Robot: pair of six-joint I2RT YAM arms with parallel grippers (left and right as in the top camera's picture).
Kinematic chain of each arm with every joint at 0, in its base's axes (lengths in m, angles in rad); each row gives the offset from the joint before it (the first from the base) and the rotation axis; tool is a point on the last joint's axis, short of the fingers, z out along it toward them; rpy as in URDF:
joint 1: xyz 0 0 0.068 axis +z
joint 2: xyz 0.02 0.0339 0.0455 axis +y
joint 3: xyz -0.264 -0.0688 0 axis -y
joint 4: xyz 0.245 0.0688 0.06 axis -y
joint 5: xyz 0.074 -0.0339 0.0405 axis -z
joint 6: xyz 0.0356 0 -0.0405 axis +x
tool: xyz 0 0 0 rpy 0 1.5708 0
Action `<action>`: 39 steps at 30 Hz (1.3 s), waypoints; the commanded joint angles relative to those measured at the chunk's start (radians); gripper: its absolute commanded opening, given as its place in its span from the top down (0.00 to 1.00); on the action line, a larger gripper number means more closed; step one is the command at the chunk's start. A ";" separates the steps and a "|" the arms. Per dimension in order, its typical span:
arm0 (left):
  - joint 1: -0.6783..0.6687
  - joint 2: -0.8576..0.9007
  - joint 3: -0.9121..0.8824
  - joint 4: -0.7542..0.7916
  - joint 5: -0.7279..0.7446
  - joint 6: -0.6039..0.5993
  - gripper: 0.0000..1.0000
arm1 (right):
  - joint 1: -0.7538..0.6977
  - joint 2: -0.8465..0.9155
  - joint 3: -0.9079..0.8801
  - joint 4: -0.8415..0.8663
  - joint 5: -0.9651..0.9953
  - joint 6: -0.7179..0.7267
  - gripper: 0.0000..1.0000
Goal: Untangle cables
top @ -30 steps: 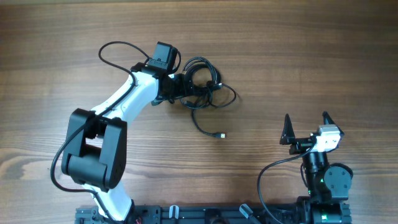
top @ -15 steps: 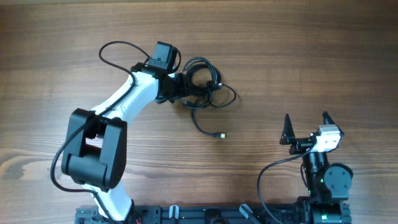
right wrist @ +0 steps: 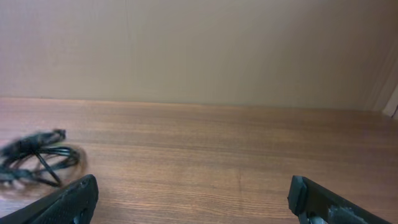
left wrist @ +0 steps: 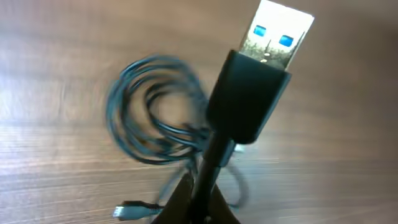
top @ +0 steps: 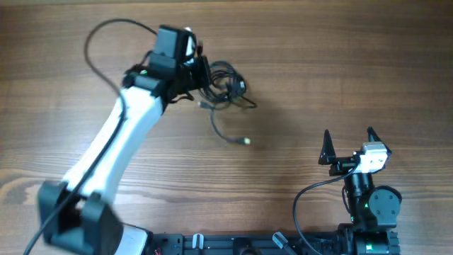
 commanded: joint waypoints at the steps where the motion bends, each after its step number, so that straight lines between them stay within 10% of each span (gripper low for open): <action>1: -0.003 -0.089 0.016 -0.005 0.093 0.001 0.96 | -0.004 -0.003 -0.001 0.003 0.007 -0.002 0.00; 11: -0.003 -0.096 0.014 -0.156 0.036 0.005 0.87 | -0.004 -0.003 -0.001 0.125 -0.113 0.133 0.00; 16: -0.003 -0.090 0.014 -0.167 0.014 0.005 0.27 | -0.004 -0.003 0.000 0.260 -0.510 0.913 0.00; 19: -0.003 -0.077 0.014 -0.206 -0.055 0.005 0.00 | -0.004 0.002 0.132 0.419 -0.561 0.781 0.00; 25: 0.010 -0.074 0.014 -0.220 -0.160 -0.004 0.00 | -0.004 0.463 0.927 -0.589 -0.480 0.262 0.00; 28: 0.153 -0.074 0.014 -0.226 -0.148 -0.107 0.00 | -0.004 0.762 1.207 -0.930 -0.529 0.221 0.00; 33: 0.323 -0.073 0.013 -0.307 -0.080 -0.106 0.00 | 0.079 1.087 1.255 -0.867 -0.844 0.268 0.07; 39: 0.380 -0.064 -0.007 -0.306 -0.184 -0.108 0.00 | 0.547 1.472 1.255 -0.842 -0.164 0.236 0.00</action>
